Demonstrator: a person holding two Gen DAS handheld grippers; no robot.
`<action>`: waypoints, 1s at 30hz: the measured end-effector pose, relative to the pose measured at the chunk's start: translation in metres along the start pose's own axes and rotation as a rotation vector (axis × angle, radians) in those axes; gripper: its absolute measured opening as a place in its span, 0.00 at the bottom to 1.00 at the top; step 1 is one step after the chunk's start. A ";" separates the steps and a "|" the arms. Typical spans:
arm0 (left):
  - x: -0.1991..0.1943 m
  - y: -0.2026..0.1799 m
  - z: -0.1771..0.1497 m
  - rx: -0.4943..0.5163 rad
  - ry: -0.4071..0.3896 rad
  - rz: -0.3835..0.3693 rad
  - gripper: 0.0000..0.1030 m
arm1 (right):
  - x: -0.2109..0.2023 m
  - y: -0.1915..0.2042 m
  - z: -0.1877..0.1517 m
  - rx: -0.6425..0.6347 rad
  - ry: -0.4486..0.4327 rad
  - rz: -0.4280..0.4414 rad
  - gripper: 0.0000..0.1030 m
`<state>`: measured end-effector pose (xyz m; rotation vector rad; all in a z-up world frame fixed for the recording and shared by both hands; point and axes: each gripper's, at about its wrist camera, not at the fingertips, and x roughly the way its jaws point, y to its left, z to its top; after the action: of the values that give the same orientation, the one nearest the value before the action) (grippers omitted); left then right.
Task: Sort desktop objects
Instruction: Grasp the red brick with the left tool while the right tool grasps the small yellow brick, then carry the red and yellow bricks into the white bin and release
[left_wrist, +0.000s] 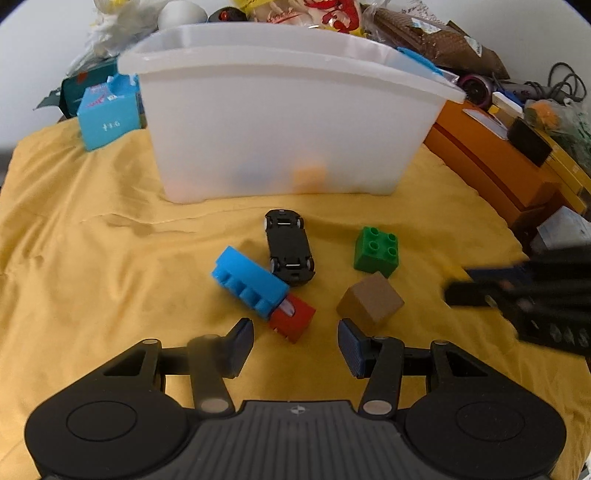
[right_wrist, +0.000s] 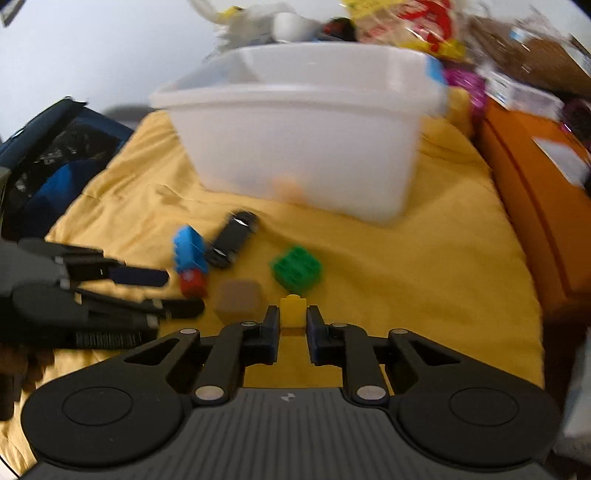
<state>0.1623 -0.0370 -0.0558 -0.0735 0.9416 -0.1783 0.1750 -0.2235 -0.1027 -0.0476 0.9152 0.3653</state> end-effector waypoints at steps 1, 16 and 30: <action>0.004 0.000 0.001 -0.001 0.004 -0.001 0.47 | 0.000 -0.005 -0.004 0.009 0.009 -0.007 0.17; -0.040 0.004 -0.001 0.060 -0.077 -0.016 0.30 | -0.011 -0.017 -0.019 0.054 0.002 0.003 0.17; -0.098 0.043 0.075 -0.045 -0.164 0.006 0.30 | -0.053 -0.014 0.083 0.008 -0.196 0.041 0.17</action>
<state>0.1717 0.0223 0.0606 -0.1252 0.7819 -0.1430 0.2136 -0.2362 -0.0121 0.0140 0.7242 0.3974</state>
